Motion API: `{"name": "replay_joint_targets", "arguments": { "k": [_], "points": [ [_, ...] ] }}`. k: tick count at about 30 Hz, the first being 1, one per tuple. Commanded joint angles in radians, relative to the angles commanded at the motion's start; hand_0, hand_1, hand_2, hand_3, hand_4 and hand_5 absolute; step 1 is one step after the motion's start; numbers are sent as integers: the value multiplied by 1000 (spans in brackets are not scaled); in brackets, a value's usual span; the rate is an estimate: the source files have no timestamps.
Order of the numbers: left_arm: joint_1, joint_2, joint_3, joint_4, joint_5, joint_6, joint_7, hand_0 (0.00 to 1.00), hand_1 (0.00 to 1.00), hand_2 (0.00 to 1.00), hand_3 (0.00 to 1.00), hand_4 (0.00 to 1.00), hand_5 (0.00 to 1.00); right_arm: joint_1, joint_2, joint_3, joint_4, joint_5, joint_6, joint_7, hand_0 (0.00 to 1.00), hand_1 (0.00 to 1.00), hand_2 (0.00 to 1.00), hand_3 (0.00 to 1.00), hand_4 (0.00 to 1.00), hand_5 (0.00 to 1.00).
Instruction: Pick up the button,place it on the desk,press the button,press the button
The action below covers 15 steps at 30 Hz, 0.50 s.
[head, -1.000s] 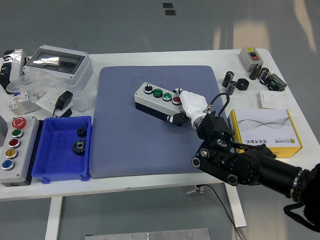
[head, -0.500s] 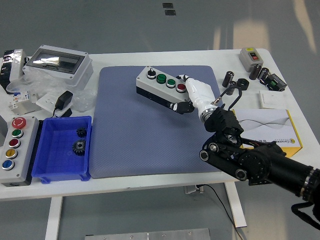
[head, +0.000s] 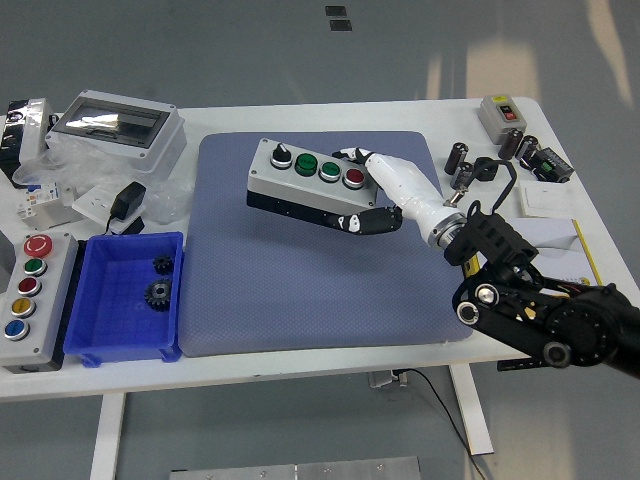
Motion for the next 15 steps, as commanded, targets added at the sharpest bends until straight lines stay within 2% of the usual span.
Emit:
{"name": "replay_joint_targets", "arguments": {
  "k": [3, 5, 9, 10, 15],
  "points": [
    [2, -2, -2, 0, 4, 0, 1, 625, 570, 530, 587, 613, 210, -16, -44, -44, 33, -25, 31, 26, 209, 334, 307, 273, 64, 2],
    [1, -3, -4, 0, 8, 0, 0, 625, 570, 530, 587, 614, 212, -27, -50, -60, 30, -54, 28, 28, 234, 347, 308, 272, 58, 2],
    [-1, -2, -10, 0, 19, 0, -2, 625, 570, 530, 587, 614, 212, -38, -32, -74, -1, -121, 1, 7, 234, 347, 308, 272, 58, 2],
    [-2, -2, -12, 0, 22, -1, -3, 625, 571, 530, 587, 615, 214, -40, -25, -73, -11, -132, -5, 3, 263, 378, 327, 293, 101, 2],
    [-4, -1, -16, 0, 31, -3, -3, 625, 571, 530, 587, 615, 214, -47, 4, -65, -50, -162, -14, -11, 263, 378, 327, 293, 101, 2]
  ]
}}
